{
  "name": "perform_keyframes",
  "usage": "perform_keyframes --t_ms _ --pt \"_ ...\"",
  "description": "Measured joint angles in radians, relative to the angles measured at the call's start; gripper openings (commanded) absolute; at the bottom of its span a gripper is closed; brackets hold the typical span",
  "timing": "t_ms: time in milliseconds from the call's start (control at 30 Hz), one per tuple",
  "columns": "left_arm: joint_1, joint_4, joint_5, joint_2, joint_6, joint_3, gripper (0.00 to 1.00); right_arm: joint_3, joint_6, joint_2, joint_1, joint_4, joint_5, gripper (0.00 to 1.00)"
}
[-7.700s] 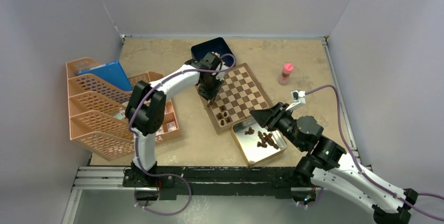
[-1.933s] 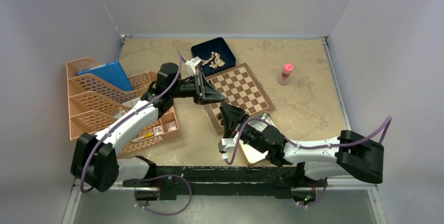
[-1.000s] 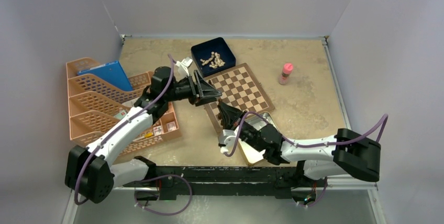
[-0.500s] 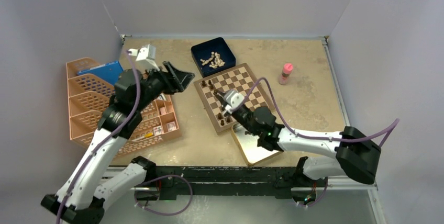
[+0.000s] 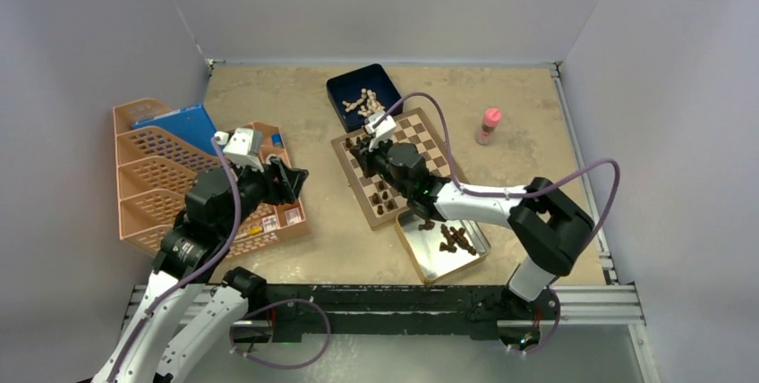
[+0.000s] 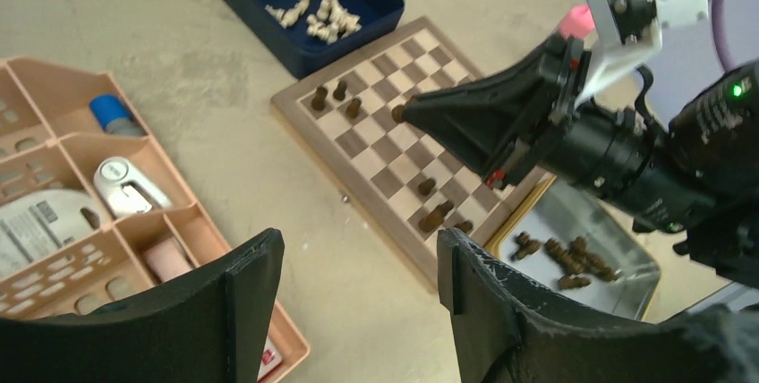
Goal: Set up the chess pieces on the board
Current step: Place the chess piece on the chessboard.
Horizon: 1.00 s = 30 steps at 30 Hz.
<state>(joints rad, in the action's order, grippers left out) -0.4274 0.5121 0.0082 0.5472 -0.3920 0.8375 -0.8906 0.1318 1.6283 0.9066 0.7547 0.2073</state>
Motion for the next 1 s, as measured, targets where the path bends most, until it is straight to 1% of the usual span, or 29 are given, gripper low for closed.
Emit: perform_keyframes --t_ms 167,533,1000 --pt "0.000 0.048 -0.006 -0.024 0.035 -0.025 0.64 -0.018 0.069 0.074 -0.029 -0.018 0.013 0.00" --pt "0.000 0.051 -0.001 -0.039 0.064 -0.025 0.64 -0.067 0.149 0.222 -0.115 -0.019 0.038 0.00" --pt "0.000 0.051 -0.001 -0.044 0.072 -0.025 0.64 -0.093 0.165 0.296 -0.134 -0.021 0.028 0.04"
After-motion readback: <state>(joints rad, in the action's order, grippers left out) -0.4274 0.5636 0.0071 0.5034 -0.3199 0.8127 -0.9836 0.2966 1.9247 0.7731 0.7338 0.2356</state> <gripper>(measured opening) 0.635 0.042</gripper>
